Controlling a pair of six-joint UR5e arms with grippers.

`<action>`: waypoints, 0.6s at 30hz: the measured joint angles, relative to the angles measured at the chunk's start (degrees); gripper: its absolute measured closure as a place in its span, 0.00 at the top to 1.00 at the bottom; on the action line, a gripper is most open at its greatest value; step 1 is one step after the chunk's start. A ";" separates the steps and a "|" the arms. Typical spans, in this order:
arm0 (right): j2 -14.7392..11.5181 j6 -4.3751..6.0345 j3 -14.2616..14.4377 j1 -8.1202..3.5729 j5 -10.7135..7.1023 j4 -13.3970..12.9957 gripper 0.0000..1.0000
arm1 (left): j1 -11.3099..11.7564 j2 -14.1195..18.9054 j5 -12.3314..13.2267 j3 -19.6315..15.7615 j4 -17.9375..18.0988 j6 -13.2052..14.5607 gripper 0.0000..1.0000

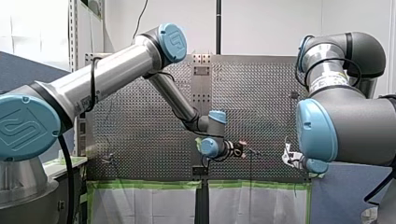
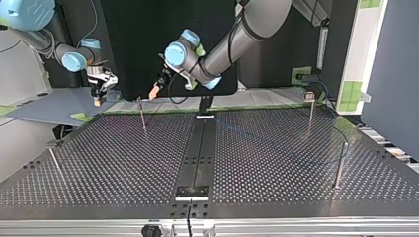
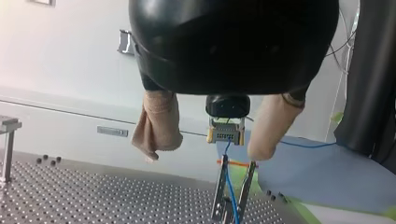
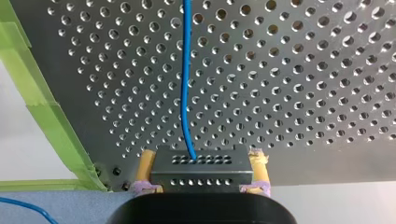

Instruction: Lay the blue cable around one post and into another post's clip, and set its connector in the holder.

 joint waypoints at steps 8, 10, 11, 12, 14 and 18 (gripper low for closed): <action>-0.01 1.07 0.00 -0.02 -0.82 -0.03 0.00 | -0.36 0.02 -0.43 -0.03 -0.68 -0.37 1.00; 0.00 1.16 -0.01 -0.06 -0.91 -0.01 0.00 | -0.37 0.02 -0.44 -0.03 -0.80 -0.39 1.00; 0.00 1.16 0.00 -0.07 -0.93 0.00 0.00 | -0.37 0.02 -0.45 -0.03 -0.86 -0.40 1.00; 0.00 1.17 -0.01 -0.08 -0.94 0.02 0.00 | -0.38 0.02 -0.45 -0.03 -0.88 -0.41 1.00; -0.01 1.16 0.00 -0.09 -0.96 0.04 0.00 | -0.39 0.02 -0.46 -0.03 -0.96 -0.41 1.00; 0.00 1.13 0.00 -0.09 -0.96 0.07 0.00 | -0.40 0.02 -0.47 -0.03 -1.20 -0.47 1.00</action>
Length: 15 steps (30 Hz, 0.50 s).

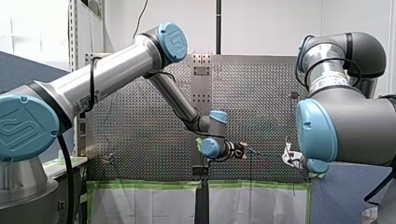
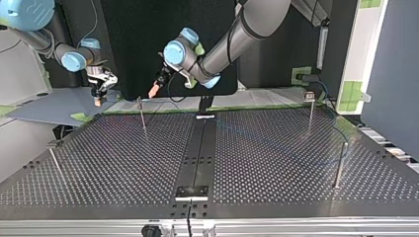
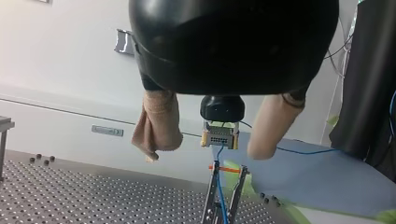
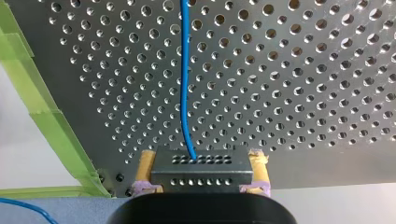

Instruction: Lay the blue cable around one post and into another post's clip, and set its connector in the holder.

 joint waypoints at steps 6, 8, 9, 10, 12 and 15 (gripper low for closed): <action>0.00 -0.06 0.00 -0.01 0.00 0.06 0.00 | 0.00 0.00 -0.06 0.00 -0.09 -0.04 1.00; 0.00 -0.07 0.00 0.00 0.00 0.07 0.00 | 0.00 0.00 -0.19 0.00 -0.09 -0.04 1.00; 0.00 -0.07 0.00 0.00 -0.01 0.07 0.00 | 0.00 0.00 -0.25 0.00 -0.10 -0.04 1.00; 0.00 -0.07 0.00 0.00 0.00 0.07 0.00 | 0.00 0.00 -0.31 0.00 -0.10 -0.05 1.00; 0.00 -0.07 0.00 0.00 0.00 0.07 0.00 | 0.00 0.00 -0.40 0.00 -0.10 -0.06 1.00; 0.00 -0.07 0.01 -0.01 0.00 0.07 0.00 | 0.00 0.00 -0.47 0.00 -0.10 -0.10 1.00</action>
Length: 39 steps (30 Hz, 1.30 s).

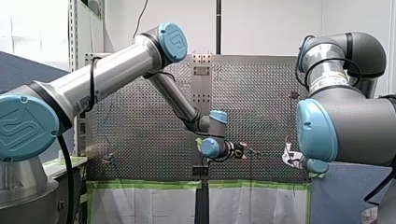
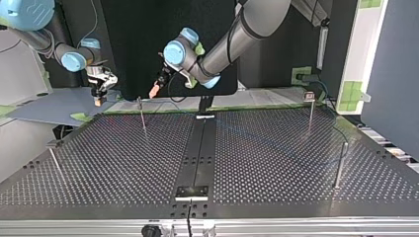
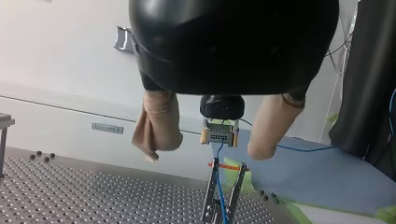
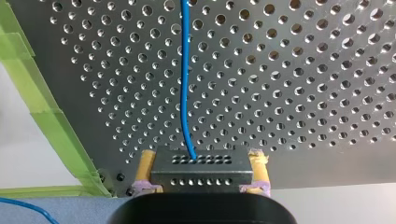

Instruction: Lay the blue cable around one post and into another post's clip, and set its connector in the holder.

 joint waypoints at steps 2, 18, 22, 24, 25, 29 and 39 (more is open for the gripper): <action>0.00 0.00 0.00 0.00 0.00 0.00 0.00 | 0.00 0.00 -0.02 0.00 0.00 -0.02 1.00; -0.01 -0.08 -0.02 0.00 0.00 0.00 0.00 | 0.24 0.00 -0.05 0.00 0.00 -0.07 1.00; -0.01 -0.08 -0.02 0.00 0.00 0.00 0.00 | 0.26 0.00 -0.06 0.00 0.00 -0.08 1.00; -0.01 -0.09 -0.02 0.00 0.00 0.00 0.00 | 0.22 0.00 -0.28 0.00 -0.08 0.03 1.00; 0.00 -0.08 -0.02 0.00 0.00 0.00 0.00 | 0.18 0.01 -0.50 0.00 -0.19 0.10 1.00; 0.00 -0.14 -0.02 0.00 0.00 0.06 0.00 | -0.16 0.60 -2.18 -0.51 -1.00 0.76 1.00; 0.00 -0.07 -0.07 0.00 0.00 -0.04 0.00 | -0.20 5.52 -7.48 -5.45 3.14 0.55 1.00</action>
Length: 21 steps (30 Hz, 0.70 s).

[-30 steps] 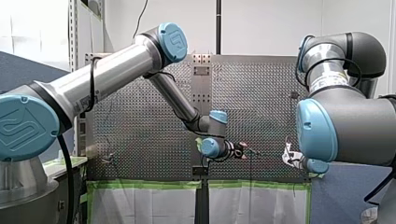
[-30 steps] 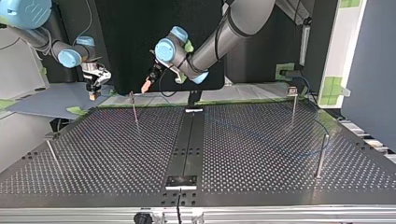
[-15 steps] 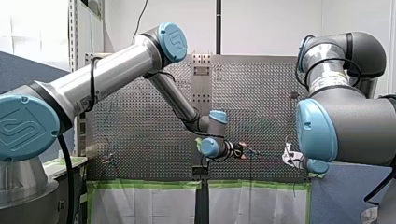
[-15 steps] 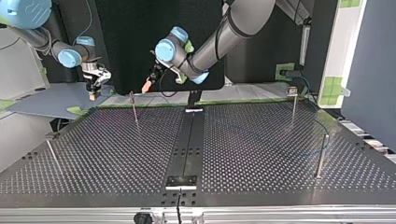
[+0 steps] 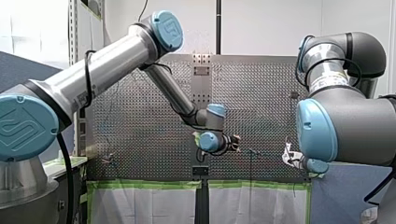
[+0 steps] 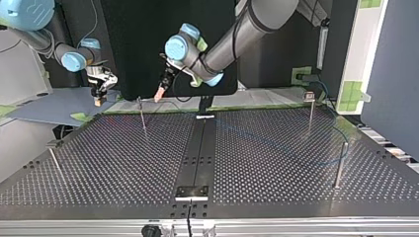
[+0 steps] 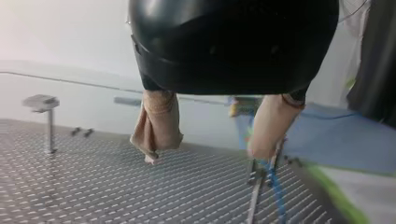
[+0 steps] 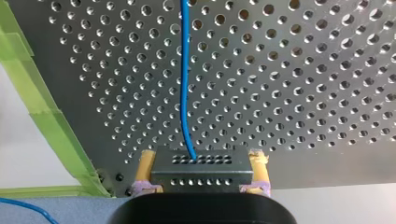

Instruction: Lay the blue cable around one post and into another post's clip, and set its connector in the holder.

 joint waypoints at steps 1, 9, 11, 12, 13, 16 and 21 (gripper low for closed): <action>0.00 0.00 -0.01 0.00 0.00 0.00 0.00 | -0.05 0.51 -0.50 -0.49 0.52 -0.04 1.00; 0.00 0.10 -0.06 0.00 0.00 0.08 0.00 | -0.46 4.62 -3.82 -4.60 4.64 -1.30 1.00; 0.00 0.13 -0.06 0.00 0.00 0.06 0.00 | -0.44 5.75 -4.91 -5.74 5.75 -1.86 1.00; 0.00 0.14 -0.06 0.00 0.00 0.08 0.00 | -0.40 6.25 -5.39 -6.23 6.27 -2.16 1.00; 0.00 0.14 -0.06 0.00 0.00 0.09 0.00 | -0.35 6.77 -5.89 -6.76 6.77 -2.48 1.00; 0.00 0.15 -0.07 0.05 0.00 0.07 0.00 | -0.22 8.52 -7.40 -8.51 8.31 -3.51 1.00; 0.00 0.16 -0.08 0.20 0.00 0.05 0.00 | -0.20 11.57 -8.38 -11.56 9.02 -4.08 1.00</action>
